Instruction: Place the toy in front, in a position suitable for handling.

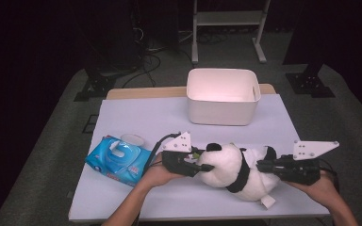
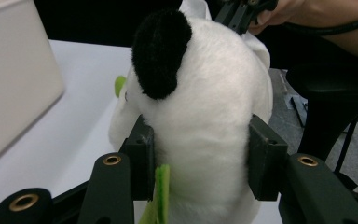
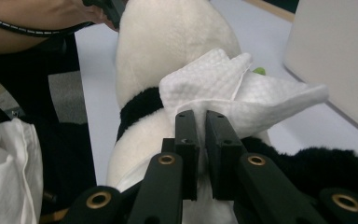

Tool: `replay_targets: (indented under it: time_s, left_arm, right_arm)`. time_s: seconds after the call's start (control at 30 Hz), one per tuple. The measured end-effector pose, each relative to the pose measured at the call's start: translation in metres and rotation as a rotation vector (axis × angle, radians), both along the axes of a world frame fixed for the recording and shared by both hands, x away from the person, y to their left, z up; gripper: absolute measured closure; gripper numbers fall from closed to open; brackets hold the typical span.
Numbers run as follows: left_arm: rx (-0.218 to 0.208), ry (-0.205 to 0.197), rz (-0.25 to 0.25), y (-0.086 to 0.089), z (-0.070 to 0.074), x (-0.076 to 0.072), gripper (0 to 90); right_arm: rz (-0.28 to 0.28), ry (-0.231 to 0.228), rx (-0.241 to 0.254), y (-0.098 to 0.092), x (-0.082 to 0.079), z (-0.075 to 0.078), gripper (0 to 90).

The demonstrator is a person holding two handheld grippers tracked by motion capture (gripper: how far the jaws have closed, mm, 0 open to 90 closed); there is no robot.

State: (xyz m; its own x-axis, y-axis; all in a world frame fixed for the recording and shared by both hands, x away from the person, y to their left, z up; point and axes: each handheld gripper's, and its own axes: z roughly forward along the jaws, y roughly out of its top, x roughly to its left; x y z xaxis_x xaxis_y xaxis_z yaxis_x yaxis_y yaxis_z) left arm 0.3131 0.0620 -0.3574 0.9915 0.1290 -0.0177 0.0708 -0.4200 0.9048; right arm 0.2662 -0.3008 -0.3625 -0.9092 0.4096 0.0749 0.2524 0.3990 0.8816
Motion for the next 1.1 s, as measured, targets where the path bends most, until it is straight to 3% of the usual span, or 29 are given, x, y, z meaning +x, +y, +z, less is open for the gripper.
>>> replay_targets:
  time_s: [0.23,0.37,0.47,0.57,0.73,1.0,1.1]
  left_arm:
    - [0.034,-0.050,0.037,0.015,0.027,0.001,52.5]
    - [0.062,-0.078,0.027,0.015,0.036,-0.003,52.4]
    - [0.072,-0.103,0.026,0.011,0.044,-0.005,52.4]
    - [0.097,-0.108,0.012,0.007,0.045,-0.006,51.0]
    - [0.081,-0.088,0.003,-0.003,0.041,-0.006,37.5]
    - [0.030,-0.039,0.000,-0.003,0.038,-0.002,25.3]
    - [0.030,-0.014,0.010,0.000,0.032,0.001,21.5]
  right_arm:
    - [0.027,-0.014,0.057,0.023,0.016,-0.003,83.3]
    - [0.069,-0.027,0.096,0.042,0.023,0.001,83.3]
    - [0.086,-0.060,0.080,0.053,0.025,0.010,83.2]
    - [0.083,-0.047,0.077,0.048,0.025,0.008,83.3]
    - [0.064,-0.027,0.030,0.039,0.018,-0.004,83.3]
    - [0.047,-0.005,0.036,0.025,0.013,-0.013,83.4]
    - [0.038,0.001,0.047,0.021,0.013,-0.016,83.4]
